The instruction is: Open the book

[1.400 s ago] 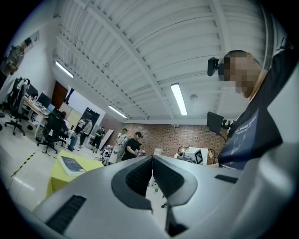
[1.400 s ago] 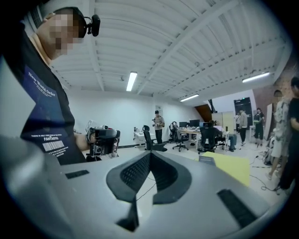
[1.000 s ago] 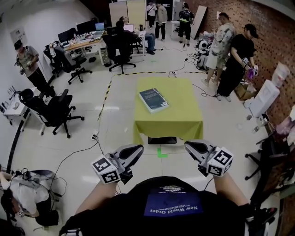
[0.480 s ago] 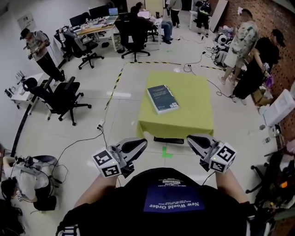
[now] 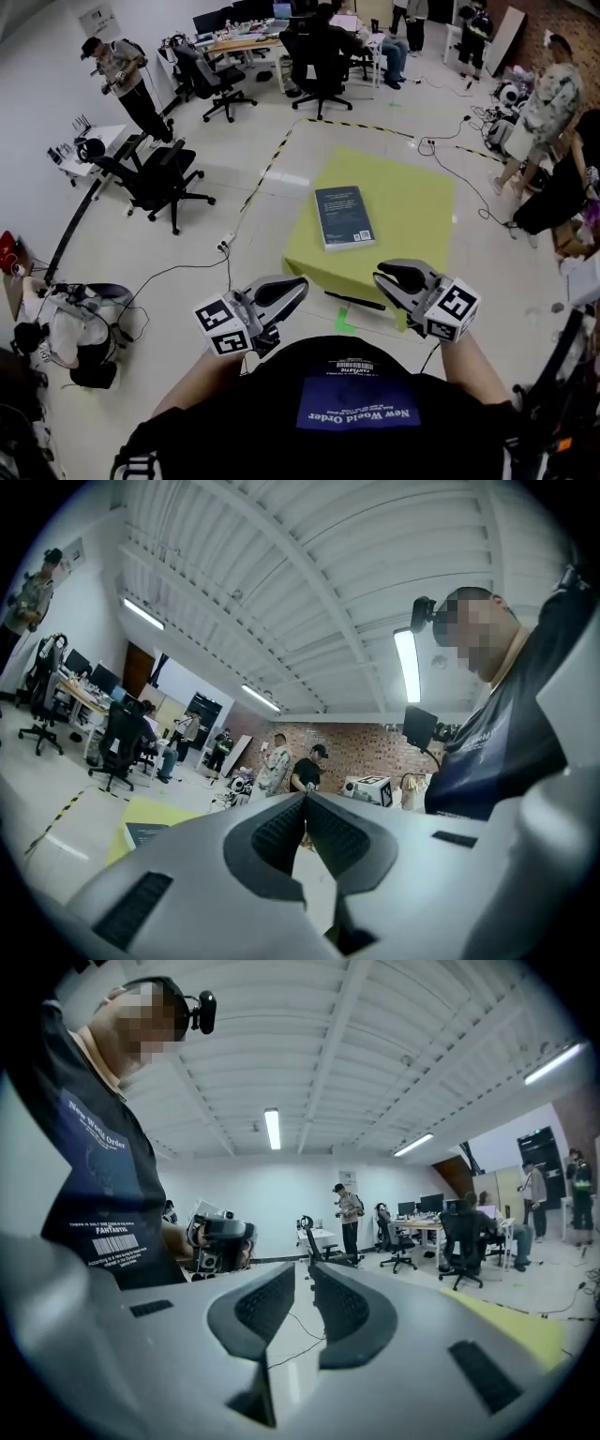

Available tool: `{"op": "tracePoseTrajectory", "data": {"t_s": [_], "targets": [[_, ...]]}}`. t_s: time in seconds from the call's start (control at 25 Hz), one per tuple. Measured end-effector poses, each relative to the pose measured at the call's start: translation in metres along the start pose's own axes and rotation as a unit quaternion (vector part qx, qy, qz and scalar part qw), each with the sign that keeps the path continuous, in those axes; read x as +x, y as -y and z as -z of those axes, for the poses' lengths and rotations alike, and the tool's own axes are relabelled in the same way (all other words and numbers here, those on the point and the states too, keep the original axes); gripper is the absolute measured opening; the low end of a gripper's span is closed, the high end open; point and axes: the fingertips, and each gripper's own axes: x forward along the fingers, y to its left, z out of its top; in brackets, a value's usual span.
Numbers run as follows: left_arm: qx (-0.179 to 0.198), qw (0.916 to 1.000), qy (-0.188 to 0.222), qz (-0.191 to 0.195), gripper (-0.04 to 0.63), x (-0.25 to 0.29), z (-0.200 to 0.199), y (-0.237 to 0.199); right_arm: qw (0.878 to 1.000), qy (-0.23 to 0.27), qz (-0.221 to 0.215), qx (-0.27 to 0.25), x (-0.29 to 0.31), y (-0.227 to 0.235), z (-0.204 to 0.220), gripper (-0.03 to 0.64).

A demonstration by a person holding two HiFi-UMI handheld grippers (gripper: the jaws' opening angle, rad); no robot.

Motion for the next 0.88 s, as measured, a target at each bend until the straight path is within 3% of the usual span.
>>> {"op": "tracePoseTrajectory", "data": {"t_s": [0.12, 0.28, 0.4, 0.76, 0.88], "targets": [[-0.006, 0.9999, -0.013, -0.008, 0.006, 0.013, 0.005, -0.019, 1.000, 0.003, 0.000, -0.003, 0.004, 0.021, 0.005, 0.042], [-0.017, 0.9998, -0.011, 0.005, 0.006, 0.027, 0.004, -0.055, 0.999, -0.019, 0.032, -0.013, 0.018, 0.055, 0.017, 0.041], [-0.017, 0.9992, -0.003, 0.036, 0.006, 0.034, -0.007, -0.089, 0.997, -0.022, 0.065, -0.022, 0.036, 0.078, 0.007, -0.011], [0.000, 0.9912, -0.025, 0.130, 0.006, 0.043, -0.052, -0.200, 0.987, -0.023, 0.157, -0.028, 0.110, 0.130, -0.029, -0.011], [-0.009, 0.9886, -0.025, 0.148, 0.006, 0.051, -0.056, -0.224, 0.986, -0.044, 0.160, -0.023, 0.126, 0.138, -0.022, -0.005]]}}
